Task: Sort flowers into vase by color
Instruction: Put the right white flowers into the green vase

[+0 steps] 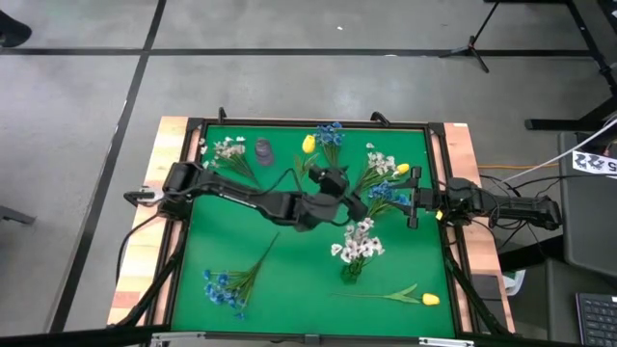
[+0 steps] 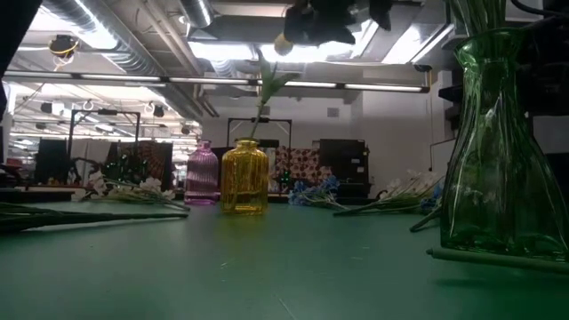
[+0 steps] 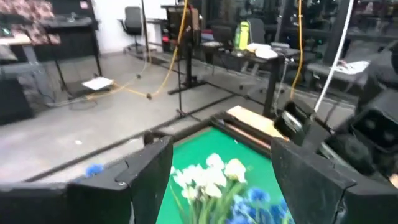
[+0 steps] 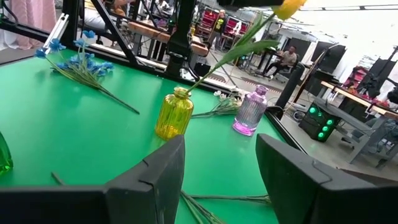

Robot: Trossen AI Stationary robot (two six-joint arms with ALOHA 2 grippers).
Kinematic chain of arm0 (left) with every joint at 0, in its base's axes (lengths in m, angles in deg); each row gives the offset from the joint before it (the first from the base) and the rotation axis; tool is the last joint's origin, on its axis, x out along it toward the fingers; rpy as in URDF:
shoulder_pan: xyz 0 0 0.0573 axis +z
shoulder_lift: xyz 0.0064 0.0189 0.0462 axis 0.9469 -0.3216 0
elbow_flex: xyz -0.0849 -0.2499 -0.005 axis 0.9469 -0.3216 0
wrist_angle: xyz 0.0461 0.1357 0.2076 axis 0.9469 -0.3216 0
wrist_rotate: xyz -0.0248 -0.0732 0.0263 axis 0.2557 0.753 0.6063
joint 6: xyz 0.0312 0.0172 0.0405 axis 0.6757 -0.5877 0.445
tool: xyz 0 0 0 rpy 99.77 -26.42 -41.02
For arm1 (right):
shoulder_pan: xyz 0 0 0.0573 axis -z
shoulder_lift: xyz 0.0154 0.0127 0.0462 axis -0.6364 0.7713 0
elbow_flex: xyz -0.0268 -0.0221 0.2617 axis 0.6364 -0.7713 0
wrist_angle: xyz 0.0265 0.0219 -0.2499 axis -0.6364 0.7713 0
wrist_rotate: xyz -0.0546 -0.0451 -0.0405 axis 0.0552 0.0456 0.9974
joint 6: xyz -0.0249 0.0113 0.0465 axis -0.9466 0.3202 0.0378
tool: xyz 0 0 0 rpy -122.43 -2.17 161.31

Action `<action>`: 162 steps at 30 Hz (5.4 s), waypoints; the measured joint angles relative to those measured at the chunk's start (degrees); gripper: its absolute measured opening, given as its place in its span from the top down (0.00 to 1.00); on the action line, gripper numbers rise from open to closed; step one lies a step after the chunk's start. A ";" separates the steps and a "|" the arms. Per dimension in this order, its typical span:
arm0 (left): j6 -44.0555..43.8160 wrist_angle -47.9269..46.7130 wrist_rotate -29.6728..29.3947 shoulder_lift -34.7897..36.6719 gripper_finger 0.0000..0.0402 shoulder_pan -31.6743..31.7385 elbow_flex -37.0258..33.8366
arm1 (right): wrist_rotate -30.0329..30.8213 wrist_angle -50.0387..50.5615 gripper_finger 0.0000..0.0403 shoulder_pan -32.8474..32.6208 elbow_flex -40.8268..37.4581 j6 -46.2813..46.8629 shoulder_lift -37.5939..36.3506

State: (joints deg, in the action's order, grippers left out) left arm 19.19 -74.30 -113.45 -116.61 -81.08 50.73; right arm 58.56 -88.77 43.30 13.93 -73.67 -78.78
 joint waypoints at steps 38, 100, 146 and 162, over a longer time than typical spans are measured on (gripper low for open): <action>-21.20 -45.65 8.54 7.23 0.34 -5.90 -0.04 | 13.01 8.23 0.51 0.00 11.24 -7.02 15.28; -44.05 -89.28 7.06 26.50 0.34 -22.70 -0.04 | -13.14 14.09 0.51 19.91 45.28 -46.32 89.29; -44.92 -88.78 6.24 26.46 0.34 -22.74 -0.04 | -1.12 18.68 0.96 19.91 45.98 -40.61 85.50; -45.17 -87.56 6.26 26.46 0.34 -22.74 -0.04 | 6.21 29.64 0.93 19.86 48.26 -36.18 62.17</action>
State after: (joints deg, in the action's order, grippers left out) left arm -25.98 -161.86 -107.20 -90.15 -103.82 50.69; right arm 64.77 -59.13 63.16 62.20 -109.85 -16.61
